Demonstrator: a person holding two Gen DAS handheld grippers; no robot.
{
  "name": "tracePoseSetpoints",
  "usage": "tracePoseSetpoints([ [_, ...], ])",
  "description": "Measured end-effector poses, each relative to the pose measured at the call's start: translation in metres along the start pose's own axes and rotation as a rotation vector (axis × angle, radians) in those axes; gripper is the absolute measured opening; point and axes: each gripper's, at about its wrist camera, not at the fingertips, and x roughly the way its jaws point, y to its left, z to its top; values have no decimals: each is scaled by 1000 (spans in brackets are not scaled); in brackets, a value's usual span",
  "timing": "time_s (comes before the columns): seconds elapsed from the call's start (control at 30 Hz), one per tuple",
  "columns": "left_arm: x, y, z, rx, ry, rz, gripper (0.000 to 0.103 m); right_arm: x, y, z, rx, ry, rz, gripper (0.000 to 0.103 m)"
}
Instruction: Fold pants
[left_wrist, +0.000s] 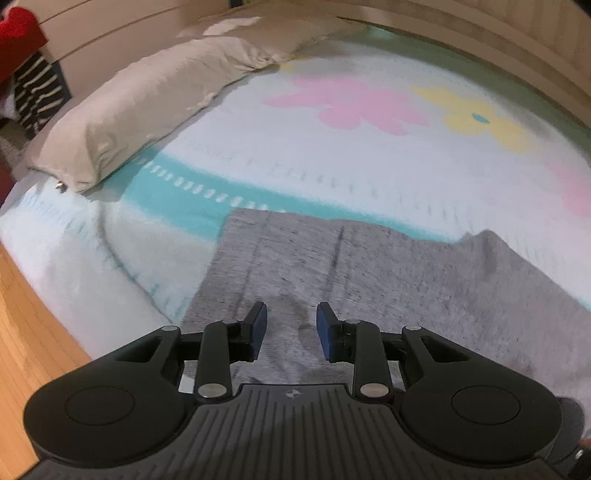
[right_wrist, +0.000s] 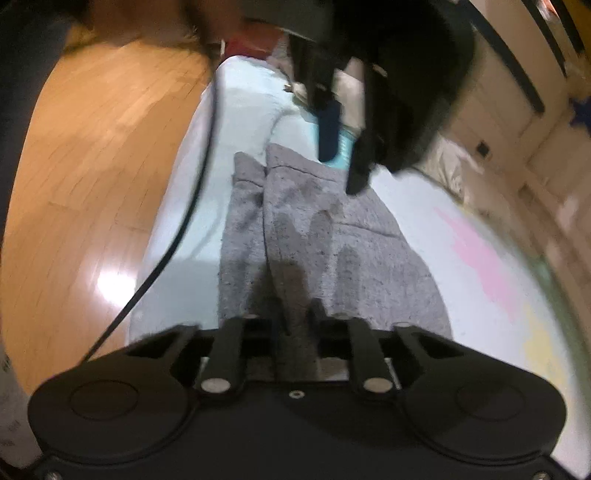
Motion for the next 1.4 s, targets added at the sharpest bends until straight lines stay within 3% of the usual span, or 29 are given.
tracePoseSetpoints([
  [0.1, -6, 5, 2, -15, -21, 7, 29, -23, -14, 7, 92, -68, 28, 15],
  [0.17, -10, 4, 3, -10, -43, 0, 29, -35, -10, 11, 75, -92, 79, 15],
  [0.23, -8, -2, 4, 6, -46, -10, 31, -32, 3, 9, 21, -58, 112, 15],
  [0.37, 12, -19, 0, 60, -3, -11, 35, -11, 18, -2, -26, 1, 98, 22],
  [0.47, 41, -23, -7, 78, 71, 14, 35, -24, 6, -1, 13, -29, 136, 26],
  [0.53, 54, -17, -12, 52, 113, 12, 36, -38, -11, -5, 61, -38, 161, 33],
  [0.63, 52, -11, -15, 46, 99, 4, 36, -55, -46, -19, 142, -35, 153, 36],
  [0.73, 51, -9, -19, 41, 94, 24, 37, -56, -94, -37, 257, -4, 66, 39],
  [0.83, 50, -12, -21, 50, 92, 45, 37, -40, -150, -52, 418, 21, -68, 58],
  [0.9, 49, -15, -22, 61, 89, 56, 37, -26, -185, -61, 537, 29, -105, 64],
  [1.07, 50, -13, -21, 54, 88, 54, 37, 13, -235, -74, 680, 72, -54, 64],
  [1.2, 51, -14, -20, 47, 92, 59, 37, 30, -239, -82, 699, 96, 12, 63],
  [1.23, 51, -14, -20, 48, 92, 59, 37, 31, -237, -83, 691, 90, 34, 54],
  [1.27, 51, -14, -21, 47, 91, 58, 37, 23, -233, -87, 681, 82, 50, 28],
  [1.3, 50, -13, -21, 43, 91, 56, 37, 18, -229, -89, 669, 78, 63, 18],
  [1.4, 50, -12, -21, 28, 91, 51, 37, 9, -210, -83, 581, 74, 135, 16],
])
